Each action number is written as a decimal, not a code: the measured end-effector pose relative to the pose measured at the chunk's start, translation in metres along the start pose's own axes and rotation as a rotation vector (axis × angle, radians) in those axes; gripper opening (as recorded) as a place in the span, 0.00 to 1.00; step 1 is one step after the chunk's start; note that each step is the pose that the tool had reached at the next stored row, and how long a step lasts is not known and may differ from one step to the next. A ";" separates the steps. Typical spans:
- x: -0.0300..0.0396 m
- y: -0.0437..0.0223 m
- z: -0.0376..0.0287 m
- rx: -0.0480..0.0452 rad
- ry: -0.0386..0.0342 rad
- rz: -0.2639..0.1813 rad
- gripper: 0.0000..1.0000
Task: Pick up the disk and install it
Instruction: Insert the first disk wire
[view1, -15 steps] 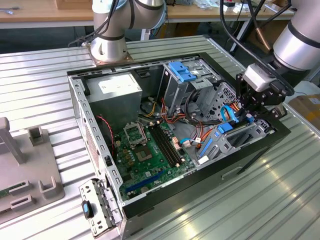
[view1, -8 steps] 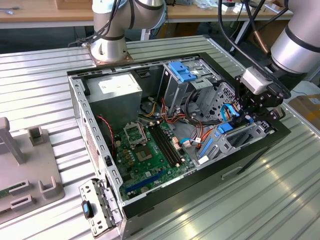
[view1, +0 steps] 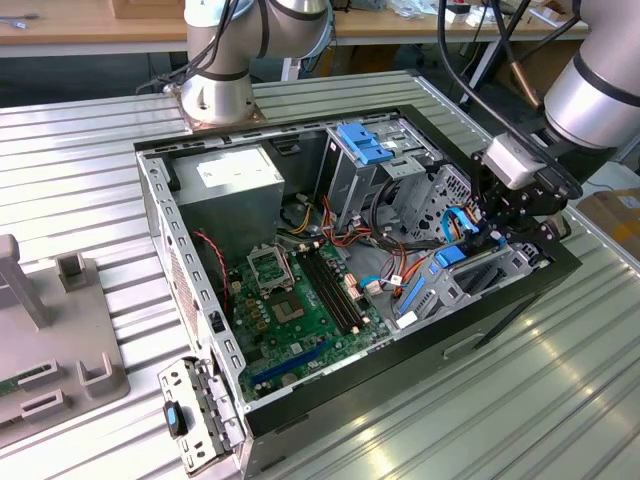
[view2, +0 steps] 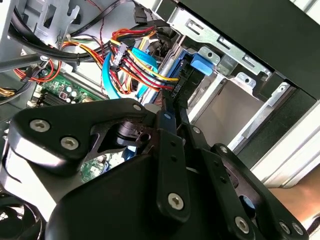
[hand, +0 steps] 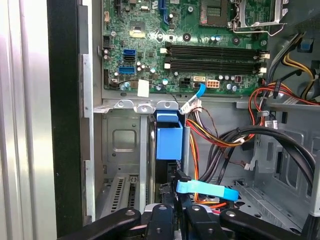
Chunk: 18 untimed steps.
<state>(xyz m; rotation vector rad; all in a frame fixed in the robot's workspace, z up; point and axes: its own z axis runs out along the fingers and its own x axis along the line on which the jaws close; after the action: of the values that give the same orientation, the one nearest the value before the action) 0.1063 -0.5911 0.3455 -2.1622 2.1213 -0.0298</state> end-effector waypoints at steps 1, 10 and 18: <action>0.0000 0.0000 -0.0002 0.0001 0.0000 0.001 0.16; -0.0003 -0.0001 -0.0018 0.0043 -0.0138 0.056 0.16; 0.0000 0.0020 0.0011 0.0043 -0.0136 0.056 0.16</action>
<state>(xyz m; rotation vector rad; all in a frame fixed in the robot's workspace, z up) 0.1044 -0.5911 0.3443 -2.0933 2.1714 -0.0148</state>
